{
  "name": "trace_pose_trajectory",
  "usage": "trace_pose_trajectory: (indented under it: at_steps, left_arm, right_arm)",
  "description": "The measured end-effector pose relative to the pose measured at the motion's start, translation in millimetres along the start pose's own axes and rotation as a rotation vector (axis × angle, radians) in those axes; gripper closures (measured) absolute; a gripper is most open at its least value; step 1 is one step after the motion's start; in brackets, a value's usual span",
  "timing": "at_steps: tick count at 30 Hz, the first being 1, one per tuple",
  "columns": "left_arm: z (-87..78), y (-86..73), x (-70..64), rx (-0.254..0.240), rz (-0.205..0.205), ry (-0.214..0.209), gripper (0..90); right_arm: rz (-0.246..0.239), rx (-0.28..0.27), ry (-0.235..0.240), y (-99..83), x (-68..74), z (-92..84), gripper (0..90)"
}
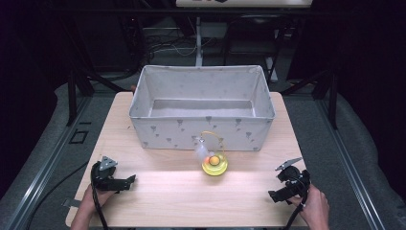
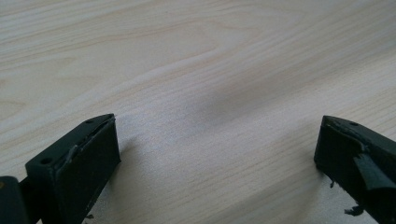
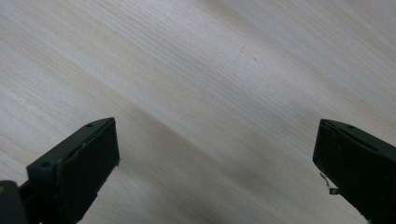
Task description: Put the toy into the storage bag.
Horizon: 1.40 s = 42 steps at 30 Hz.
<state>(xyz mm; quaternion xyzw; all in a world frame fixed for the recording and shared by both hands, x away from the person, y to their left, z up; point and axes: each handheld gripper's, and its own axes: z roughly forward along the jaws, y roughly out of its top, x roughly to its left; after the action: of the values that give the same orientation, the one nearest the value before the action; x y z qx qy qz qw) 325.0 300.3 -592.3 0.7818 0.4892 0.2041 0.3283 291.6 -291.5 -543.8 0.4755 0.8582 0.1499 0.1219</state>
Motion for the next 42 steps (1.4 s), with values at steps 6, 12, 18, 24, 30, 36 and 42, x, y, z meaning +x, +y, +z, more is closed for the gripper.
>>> trace_pose_trajectory:
  at_steps: [6, 12, 18, 24, 30, 36, 42]
  left_arm:
    - [0.1, -0.1, 0.0, -0.002, 0.002, 0.003, 0.0]
    - [0.1, -0.2, -0.2, -0.003, -0.001, 0.002, 0.0]
    - [0.1, -0.2, -0.3, -0.002, -0.002, 0.003, 0.0]
    - [0.1, -0.2, -0.2, -0.002, -0.002, 0.002, 0.0]
    - [0.1, -0.2, -0.2, -0.003, -0.002, 0.003, 0.0]
    - [0.1, -0.2, -0.2, -0.003, -0.002, 0.003, 0.0]
    - [0.1, -0.2, -0.3, -0.003, -0.002, 0.003, 0.0]
  right_arm:
    - [-0.028, 0.016, -0.01, 5.4, 3.8, -3.4, 0.1]
    - [-0.045, 0.025, -0.004, 11.5, 7.9, -9.3, 0.0]
    - [-0.096, 0.036, 0.004, 26.0, 16.4, -13.8, 0.0]
    - [-0.152, 0.056, 0.017, 41.6, 23.6, -15.8, 0.0]
    - [-0.198, 0.074, 0.027, 53.8, 30.1, -14.2, 0.0]
    - [-0.232, 0.06, 0.069, 67.2, 39.2, -14.0, 0.0]
    - [-0.291, 0.066, 0.083, 84.2, 46.4, -14.2, 0.0]
